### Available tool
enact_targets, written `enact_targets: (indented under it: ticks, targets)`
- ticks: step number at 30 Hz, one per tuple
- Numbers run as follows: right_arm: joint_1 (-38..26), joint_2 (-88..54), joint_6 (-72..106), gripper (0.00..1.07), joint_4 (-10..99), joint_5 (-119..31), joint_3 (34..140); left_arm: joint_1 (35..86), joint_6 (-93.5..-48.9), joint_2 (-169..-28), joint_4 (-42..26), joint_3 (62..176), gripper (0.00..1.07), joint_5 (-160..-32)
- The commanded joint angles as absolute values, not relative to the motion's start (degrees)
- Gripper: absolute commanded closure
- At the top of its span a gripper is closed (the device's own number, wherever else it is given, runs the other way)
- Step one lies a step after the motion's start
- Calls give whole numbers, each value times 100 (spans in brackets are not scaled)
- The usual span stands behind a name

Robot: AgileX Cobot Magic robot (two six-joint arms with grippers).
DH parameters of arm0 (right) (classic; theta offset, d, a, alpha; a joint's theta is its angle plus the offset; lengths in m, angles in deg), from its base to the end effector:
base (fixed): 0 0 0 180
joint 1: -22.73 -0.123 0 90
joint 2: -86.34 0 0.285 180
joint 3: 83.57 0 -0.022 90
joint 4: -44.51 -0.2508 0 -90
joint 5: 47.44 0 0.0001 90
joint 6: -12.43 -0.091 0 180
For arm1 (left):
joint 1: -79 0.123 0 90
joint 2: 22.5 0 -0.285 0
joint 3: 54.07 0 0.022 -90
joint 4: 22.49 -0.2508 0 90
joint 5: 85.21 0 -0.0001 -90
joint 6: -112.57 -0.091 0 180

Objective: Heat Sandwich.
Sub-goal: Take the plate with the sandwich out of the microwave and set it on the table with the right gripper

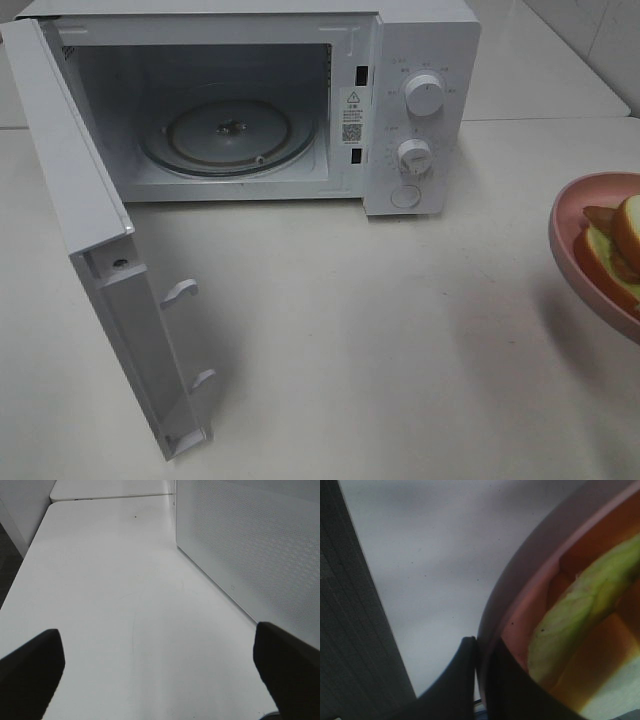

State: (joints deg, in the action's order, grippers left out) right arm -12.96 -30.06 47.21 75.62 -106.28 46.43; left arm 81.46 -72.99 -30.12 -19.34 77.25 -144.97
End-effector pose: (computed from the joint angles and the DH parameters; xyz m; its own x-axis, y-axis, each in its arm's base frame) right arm 0.1277 0.0421 0.2181 -0.1326 -0.9669 0.2180 -0.9047 0.0282 -0.4250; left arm -0.0042 -0.0045 0.2783 -0.4373 0.0505 -0.8979 0.0301 0.9987 0.0415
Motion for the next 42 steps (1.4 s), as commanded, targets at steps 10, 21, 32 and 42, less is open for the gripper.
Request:
enact_targets:
  ticks: [10,21,32,42]
  targets:
    - [-1267,-2462,3111,106,7780,-10932,4906,8169,-7293,-2857,-1928,7702,10,-14451]
    - [-1267,-1207,1822,106,7849,-10944,5691,8169,-7293,-2857,-1928,7702,10,-14451]
    - [-1250,116,814,106,7654,-11190,6757,8169,-7293,-2857,-1928,7702,10,-14451]
    - [-1250,855,504,105,7419,-11454,7335,8169,-7293,-2857,-1928,7702,10,-14451]
